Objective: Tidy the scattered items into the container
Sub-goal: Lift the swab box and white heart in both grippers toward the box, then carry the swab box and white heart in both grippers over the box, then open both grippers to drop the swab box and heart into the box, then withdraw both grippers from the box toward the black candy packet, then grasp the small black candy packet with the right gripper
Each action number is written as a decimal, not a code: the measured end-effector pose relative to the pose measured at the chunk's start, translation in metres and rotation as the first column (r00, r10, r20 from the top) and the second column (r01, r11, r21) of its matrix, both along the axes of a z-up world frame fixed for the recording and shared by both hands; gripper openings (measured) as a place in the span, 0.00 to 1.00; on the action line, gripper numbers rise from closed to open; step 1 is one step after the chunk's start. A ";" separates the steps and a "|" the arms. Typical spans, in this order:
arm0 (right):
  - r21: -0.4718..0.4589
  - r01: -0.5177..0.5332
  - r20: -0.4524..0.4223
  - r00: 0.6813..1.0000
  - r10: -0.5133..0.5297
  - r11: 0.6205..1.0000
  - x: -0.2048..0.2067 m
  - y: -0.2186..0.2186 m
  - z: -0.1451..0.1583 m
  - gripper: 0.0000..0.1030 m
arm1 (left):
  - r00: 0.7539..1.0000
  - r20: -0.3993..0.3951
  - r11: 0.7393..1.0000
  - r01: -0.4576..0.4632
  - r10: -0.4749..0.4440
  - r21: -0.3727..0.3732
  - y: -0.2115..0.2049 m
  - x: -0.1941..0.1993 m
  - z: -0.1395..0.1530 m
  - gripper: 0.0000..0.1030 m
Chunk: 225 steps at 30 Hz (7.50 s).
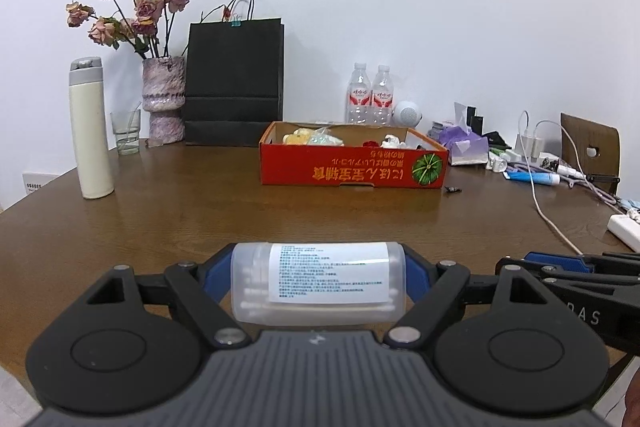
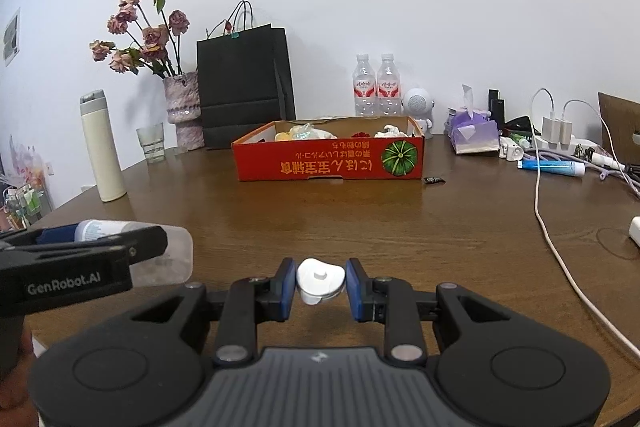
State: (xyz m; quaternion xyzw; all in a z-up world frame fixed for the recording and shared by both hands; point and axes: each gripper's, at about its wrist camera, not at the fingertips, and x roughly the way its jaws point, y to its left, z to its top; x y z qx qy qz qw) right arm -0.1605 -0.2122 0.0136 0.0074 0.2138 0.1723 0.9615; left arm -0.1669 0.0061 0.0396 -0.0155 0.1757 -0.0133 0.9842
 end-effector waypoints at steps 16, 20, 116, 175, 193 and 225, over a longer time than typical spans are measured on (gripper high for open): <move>0.024 0.008 0.055 0.998 -0.009 1.000 0.103 0.008 0.034 0.25 | 0.993 0.114 1.000 0.006 -0.006 0.001 -0.002 0.092 0.039 0.80; 0.053 -0.001 0.038 0.999 -0.001 0.999 0.146 0.013 0.049 0.25 | 0.989 0.148 1.000 0.004 -0.006 0.016 -0.003 0.126 0.062 0.80; -0.205 0.058 -0.454 0.878 -0.148 0.977 0.436 0.072 0.081 0.73 | 0.845 -0.531 0.992 -0.002 0.068 0.124 -0.004 0.438 0.086 1.00; 0.109 0.135 -0.001 0.991 -0.136 0.985 0.042 -0.023 -0.011 0.87 | 0.994 0.099 0.999 -0.041 0.042 -0.004 -0.005 0.027 -0.007 1.00; 0.119 0.140 -0.045 0.990 -0.136 0.983 0.021 -0.017 -0.029 0.87 | 0.998 0.034 0.997 -0.057 0.056 0.043 -0.004 0.022 -0.021 1.00; -0.109 0.087 -0.255 0.960 -0.112 0.990 0.347 -0.047 -0.031 0.52 | 0.963 -0.242 0.993 0.116 -0.118 -0.024 -0.010 0.251 0.000 1.00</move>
